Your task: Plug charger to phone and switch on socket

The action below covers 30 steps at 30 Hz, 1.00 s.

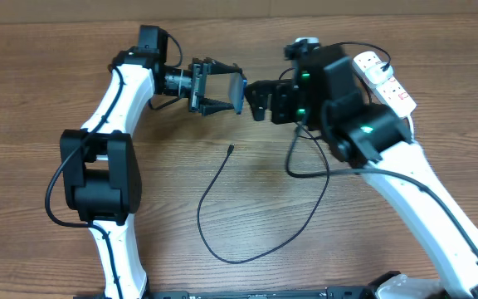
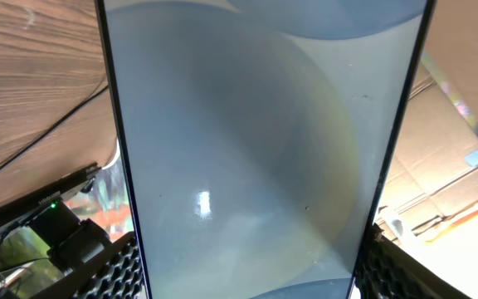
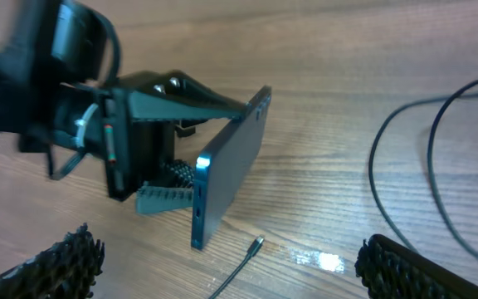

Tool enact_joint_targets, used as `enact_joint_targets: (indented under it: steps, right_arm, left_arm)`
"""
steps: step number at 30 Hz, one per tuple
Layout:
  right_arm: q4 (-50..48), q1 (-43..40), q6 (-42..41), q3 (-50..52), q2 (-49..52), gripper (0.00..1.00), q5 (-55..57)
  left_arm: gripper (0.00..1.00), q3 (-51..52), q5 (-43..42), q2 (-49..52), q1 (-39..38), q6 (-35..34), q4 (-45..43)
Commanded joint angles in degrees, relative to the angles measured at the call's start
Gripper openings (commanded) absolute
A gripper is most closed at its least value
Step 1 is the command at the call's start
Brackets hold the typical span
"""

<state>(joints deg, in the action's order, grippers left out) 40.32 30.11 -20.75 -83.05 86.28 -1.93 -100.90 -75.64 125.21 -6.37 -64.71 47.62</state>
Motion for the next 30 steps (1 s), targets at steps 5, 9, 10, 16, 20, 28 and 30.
enact_joint_targets:
  steps: [5,9,10,16,20,28,30]
  right_arm:
    - [-2.3,3.7,-9.3,-0.9,4.6,1.00,11.1]
    - [-2.3,3.7,-9.9,-0.8,4.9,0.96,11.2]
    - [-2.3,3.7,-10.6,-0.7,5.2,0.94,11.6]
    - [-2.8,3.7,-11.2,-0.5,9.7,0.92,15.1]
    - [-3.1,3.7,-11.2,-0.5,11.1,0.88,15.6]
    - [-2.7,3.7,-11.2,-0.5,11.9,0.72,15.4]
    - [-2.6,3.7,-11.2,-0.5,11.9,0.71,15.4]
  left_arm:
    - [0.65,-1.6,-0.4,0.1,-2.6,-4.4,-2.3]
    - [0.66,-1.6,0.0,0.1,-3.1,-6.6,-2.9]
    - [0.66,-1.6,0.0,0.1,-3.1,-7.5,-2.9]
    - [0.66,-1.6,0.2,0.1,-3.6,-8.2,-2.9]
    - [0.66,-1.6,2.0,0.1,-4.3,-8.0,-3.5]
    - [0.66,-1.6,4.6,0.1,-5.3,-8.2,-6.0]
    - [0.66,-1.6,4.7,0.1,-5.3,-8.8,-6.1]
